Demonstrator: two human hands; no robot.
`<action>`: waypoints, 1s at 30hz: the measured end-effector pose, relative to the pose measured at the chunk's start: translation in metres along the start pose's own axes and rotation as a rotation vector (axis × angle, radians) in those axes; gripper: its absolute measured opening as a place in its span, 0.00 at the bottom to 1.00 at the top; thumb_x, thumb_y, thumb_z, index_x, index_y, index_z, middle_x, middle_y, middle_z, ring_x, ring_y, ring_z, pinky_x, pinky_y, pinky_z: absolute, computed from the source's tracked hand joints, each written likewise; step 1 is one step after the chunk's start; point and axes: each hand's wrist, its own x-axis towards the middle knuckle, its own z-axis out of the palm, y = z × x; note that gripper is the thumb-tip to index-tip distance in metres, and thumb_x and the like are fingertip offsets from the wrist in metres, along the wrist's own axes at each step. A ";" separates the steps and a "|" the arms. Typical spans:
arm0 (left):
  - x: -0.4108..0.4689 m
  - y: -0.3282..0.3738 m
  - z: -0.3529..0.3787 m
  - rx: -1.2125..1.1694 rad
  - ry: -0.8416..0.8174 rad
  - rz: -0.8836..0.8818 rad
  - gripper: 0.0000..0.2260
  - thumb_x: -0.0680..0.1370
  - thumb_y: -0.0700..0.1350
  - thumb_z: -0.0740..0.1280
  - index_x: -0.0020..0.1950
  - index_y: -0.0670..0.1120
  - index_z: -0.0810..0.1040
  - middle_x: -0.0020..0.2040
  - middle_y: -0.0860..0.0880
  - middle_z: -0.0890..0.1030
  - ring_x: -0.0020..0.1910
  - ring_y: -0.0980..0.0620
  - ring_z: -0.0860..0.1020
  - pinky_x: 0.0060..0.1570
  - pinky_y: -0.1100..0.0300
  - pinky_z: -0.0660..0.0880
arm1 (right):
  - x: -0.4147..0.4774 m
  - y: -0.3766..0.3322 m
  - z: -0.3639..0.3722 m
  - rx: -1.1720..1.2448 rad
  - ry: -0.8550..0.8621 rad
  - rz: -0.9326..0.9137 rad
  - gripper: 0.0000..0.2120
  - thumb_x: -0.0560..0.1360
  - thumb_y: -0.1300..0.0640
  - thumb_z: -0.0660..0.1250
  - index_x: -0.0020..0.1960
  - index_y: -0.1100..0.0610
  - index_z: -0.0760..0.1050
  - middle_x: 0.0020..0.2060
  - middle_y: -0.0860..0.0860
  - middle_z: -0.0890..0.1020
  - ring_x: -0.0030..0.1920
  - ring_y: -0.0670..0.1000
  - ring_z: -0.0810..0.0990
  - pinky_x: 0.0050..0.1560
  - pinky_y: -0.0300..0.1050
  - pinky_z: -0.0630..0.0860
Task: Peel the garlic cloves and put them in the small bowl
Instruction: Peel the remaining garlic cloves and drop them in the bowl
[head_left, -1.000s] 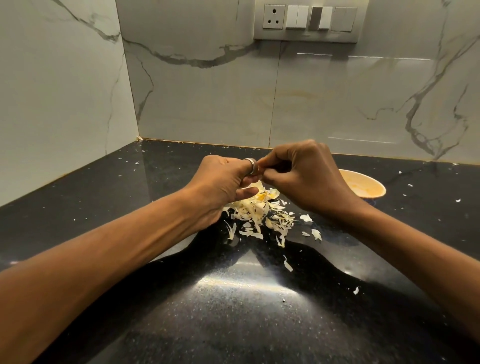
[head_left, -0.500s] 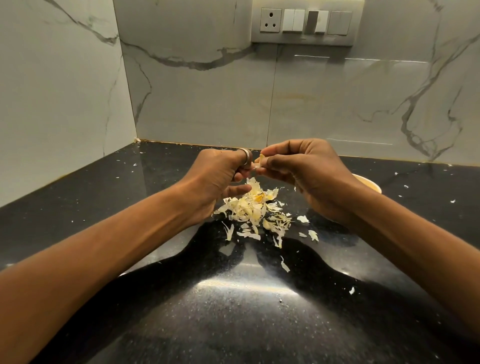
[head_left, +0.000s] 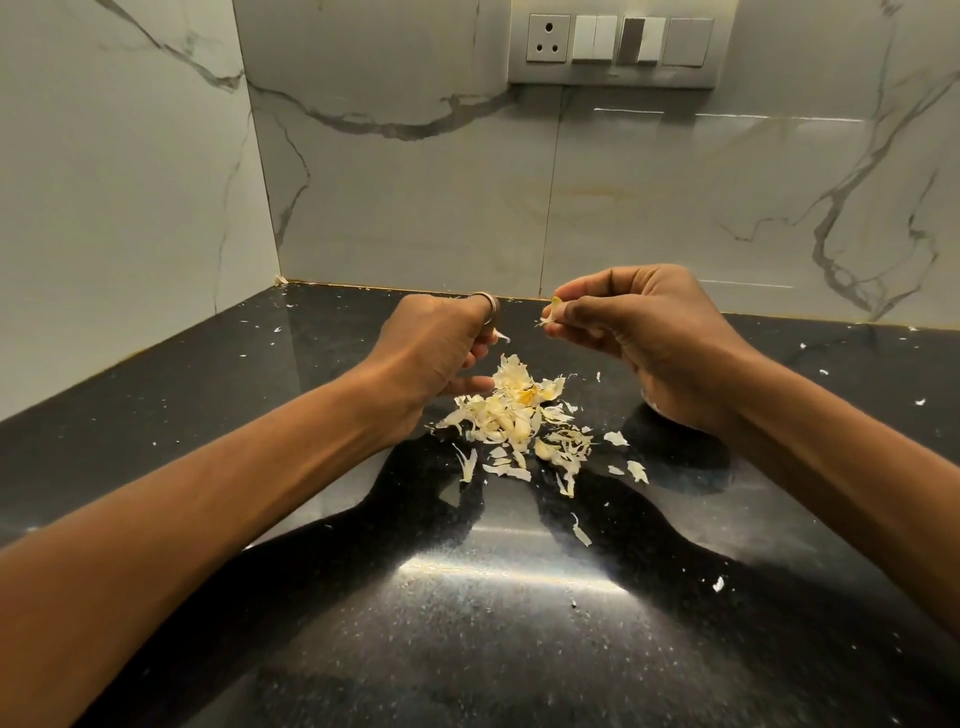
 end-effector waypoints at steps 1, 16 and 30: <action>0.001 -0.001 0.000 0.023 0.009 0.017 0.12 0.81 0.47 0.65 0.47 0.39 0.82 0.39 0.48 0.75 0.35 0.55 0.72 0.34 0.60 0.80 | 0.000 0.000 0.000 -0.016 -0.012 -0.007 0.05 0.75 0.69 0.71 0.51 0.66 0.81 0.48 0.62 0.86 0.46 0.54 0.87 0.47 0.40 0.83; -0.006 -0.001 0.005 0.080 -0.143 0.094 0.05 0.80 0.40 0.68 0.52 0.42 0.83 0.49 0.44 0.84 0.39 0.55 0.77 0.33 0.61 0.81 | -0.003 0.001 0.006 -0.115 -0.109 -0.048 0.07 0.76 0.68 0.69 0.53 0.63 0.82 0.48 0.58 0.86 0.49 0.51 0.87 0.50 0.37 0.81; -0.009 0.002 0.008 -0.132 -0.072 -0.025 0.05 0.78 0.38 0.69 0.46 0.37 0.82 0.43 0.41 0.81 0.30 0.60 0.81 0.31 0.62 0.79 | -0.003 0.011 0.013 -0.470 -0.020 -0.306 0.06 0.74 0.62 0.74 0.51 0.58 0.84 0.44 0.51 0.87 0.45 0.46 0.86 0.50 0.41 0.82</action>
